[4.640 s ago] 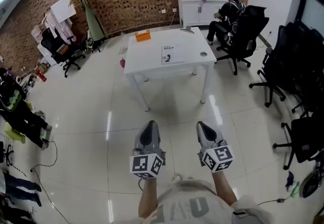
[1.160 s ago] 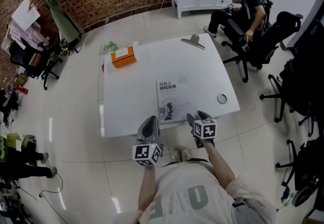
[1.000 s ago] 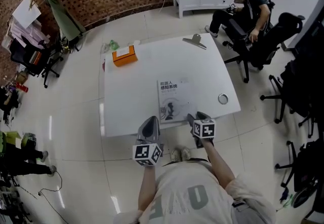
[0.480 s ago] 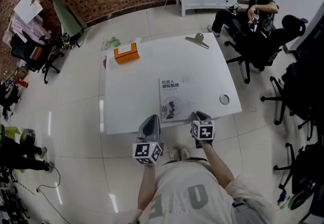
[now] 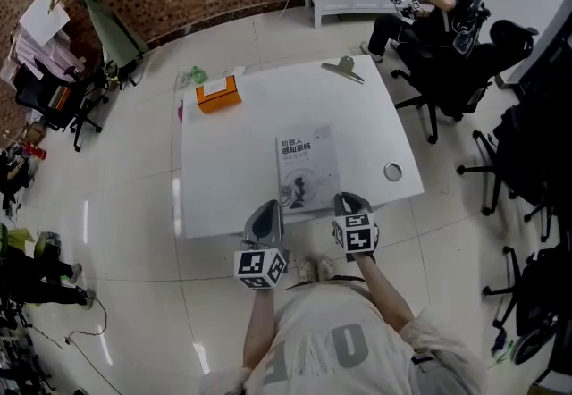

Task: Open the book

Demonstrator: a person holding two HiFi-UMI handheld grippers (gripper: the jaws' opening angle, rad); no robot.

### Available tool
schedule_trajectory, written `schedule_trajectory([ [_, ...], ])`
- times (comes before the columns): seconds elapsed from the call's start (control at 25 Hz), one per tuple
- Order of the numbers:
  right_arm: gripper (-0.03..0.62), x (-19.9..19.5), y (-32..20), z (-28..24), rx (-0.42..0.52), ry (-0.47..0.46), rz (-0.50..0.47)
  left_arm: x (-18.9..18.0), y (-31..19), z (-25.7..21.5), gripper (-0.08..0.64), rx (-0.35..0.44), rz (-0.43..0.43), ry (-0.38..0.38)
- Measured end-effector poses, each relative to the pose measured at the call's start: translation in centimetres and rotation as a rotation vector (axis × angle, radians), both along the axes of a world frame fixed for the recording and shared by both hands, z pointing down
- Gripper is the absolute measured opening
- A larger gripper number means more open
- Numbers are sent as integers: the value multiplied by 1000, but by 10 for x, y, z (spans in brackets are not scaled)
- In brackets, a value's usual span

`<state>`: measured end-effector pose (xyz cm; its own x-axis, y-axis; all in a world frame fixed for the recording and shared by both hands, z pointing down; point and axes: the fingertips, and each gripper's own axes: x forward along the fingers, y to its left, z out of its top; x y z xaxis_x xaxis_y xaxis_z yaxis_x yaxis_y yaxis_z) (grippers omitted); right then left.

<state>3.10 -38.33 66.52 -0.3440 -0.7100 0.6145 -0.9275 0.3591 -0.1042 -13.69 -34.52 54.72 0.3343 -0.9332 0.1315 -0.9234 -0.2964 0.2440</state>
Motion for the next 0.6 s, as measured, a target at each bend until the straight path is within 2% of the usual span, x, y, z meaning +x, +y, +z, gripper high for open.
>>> schedule_trajectory([
  [0.4,44,-20,3,-38,103,14,-70,3,-1,-1,17,0,12,0],
  [0.6,20,-37,7,-58,153,-49,-123,0,0,2,17,-7,1,5],
])
